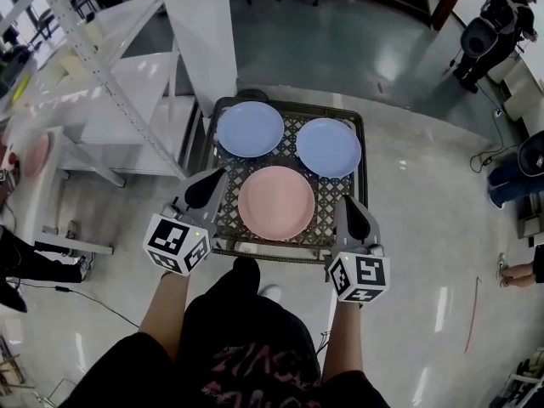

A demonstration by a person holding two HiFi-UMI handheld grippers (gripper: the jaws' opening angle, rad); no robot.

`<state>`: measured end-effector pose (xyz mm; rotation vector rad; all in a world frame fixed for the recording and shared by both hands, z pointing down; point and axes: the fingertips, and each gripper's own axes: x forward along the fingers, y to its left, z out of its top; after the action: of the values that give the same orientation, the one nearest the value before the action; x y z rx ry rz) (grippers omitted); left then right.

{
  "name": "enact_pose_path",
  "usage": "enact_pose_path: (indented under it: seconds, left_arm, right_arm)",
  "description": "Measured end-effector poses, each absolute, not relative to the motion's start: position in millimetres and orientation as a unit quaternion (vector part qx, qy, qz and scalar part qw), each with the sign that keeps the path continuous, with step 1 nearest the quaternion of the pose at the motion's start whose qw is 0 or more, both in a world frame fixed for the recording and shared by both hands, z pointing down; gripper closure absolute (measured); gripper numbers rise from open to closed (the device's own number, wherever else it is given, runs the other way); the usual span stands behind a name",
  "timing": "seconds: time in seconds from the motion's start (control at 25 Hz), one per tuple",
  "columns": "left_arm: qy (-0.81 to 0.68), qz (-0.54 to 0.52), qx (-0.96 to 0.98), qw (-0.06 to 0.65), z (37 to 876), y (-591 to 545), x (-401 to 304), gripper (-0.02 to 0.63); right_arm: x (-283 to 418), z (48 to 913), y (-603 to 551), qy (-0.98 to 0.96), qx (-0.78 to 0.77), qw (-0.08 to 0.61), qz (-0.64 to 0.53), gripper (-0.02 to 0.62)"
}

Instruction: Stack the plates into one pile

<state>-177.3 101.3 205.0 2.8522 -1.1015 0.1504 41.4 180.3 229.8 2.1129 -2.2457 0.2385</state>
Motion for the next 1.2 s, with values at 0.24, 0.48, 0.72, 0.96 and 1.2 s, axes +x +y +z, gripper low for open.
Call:
enact_pose_path:
  seconds: [0.24,0.48,0.72,0.96,1.2]
  left_arm:
    - [-0.348,0.072,0.933,0.06,234.5,74.9,-169.8,0.607]
    - [-0.343,0.102,0.931,0.077,267.8,57.1,-167.2,0.607]
    - [-0.337,0.125,0.928,0.097,300.4,37.2,-162.7,0.607]
    - [-0.329,0.153,0.923,0.125,336.3,28.8,-157.3,0.607]
    - [-0.323,0.185,0.916,0.153,376.6,28.5,-155.9,0.607]
  right_arm:
    - [45.8,254.7,159.3,-0.716,0.689,0.045,0.105,0.584]
    - [44.6,282.5,144.9,-0.709,0.69,0.056,0.133,0.584]
    - [43.0,308.1,125.5,-0.707,0.688,0.077,0.146,0.584]
    - [46.7,345.1,117.2,-0.692,0.693,0.093,0.183,0.584]
    - [50.3,381.1,117.6,-0.674,0.696,0.11,0.222,0.584]
